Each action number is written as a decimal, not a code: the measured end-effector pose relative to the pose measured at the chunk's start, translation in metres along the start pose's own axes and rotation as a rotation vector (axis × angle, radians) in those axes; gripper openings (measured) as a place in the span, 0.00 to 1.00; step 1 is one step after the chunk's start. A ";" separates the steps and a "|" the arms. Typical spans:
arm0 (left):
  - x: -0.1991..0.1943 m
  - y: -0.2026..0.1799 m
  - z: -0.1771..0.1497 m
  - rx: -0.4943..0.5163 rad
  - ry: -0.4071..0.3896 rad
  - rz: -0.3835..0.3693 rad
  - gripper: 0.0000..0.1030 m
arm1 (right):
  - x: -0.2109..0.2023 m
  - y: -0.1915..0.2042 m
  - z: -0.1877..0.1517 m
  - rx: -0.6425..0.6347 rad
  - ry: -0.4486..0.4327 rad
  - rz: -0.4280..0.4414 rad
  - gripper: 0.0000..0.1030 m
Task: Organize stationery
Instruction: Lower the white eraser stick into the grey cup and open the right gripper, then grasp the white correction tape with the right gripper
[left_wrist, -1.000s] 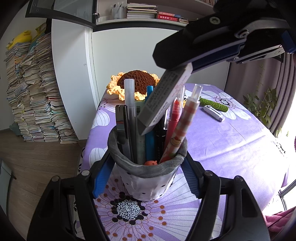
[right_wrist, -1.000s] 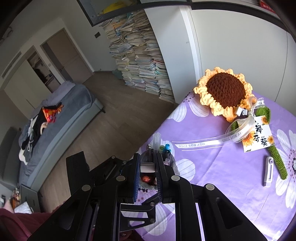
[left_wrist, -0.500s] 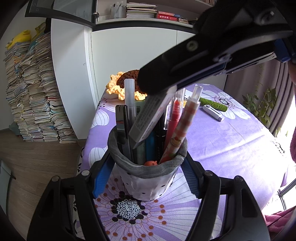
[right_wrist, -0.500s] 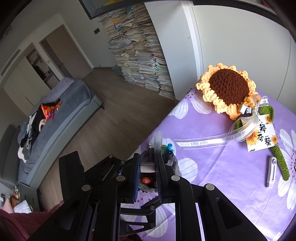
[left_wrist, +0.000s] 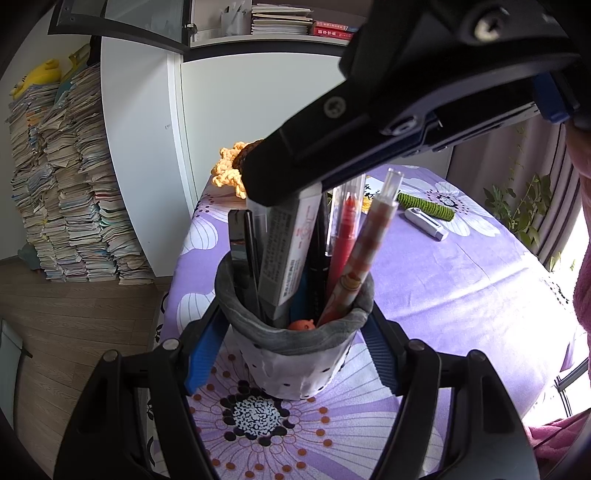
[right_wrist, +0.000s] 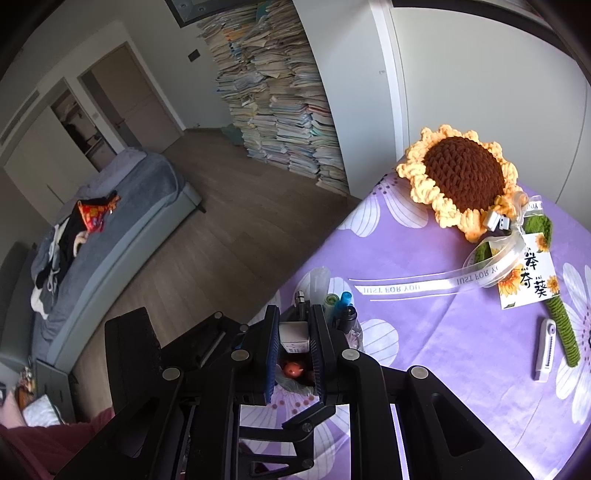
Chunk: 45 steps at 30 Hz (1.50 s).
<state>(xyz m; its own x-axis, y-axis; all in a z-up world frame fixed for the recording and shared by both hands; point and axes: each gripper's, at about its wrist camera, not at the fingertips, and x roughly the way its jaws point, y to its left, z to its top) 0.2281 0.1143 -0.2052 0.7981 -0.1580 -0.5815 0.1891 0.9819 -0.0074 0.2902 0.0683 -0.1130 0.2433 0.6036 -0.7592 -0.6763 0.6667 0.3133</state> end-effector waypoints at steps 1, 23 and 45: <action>0.000 0.000 0.000 0.000 0.000 0.000 0.68 | 0.000 0.000 0.000 0.003 0.001 0.001 0.17; -0.002 0.004 -0.001 -0.006 -0.001 -0.004 0.68 | -0.047 -0.051 -0.010 0.128 -0.106 -0.086 0.17; 0.000 0.006 -0.001 -0.012 0.015 0.001 0.68 | 0.004 -0.246 -0.036 0.420 0.170 -0.515 0.34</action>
<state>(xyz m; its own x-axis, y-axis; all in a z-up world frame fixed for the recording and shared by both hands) 0.2285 0.1204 -0.2065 0.7895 -0.1554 -0.5938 0.1812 0.9833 -0.0165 0.4323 -0.1089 -0.2135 0.3256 0.1096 -0.9391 -0.1679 0.9842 0.0567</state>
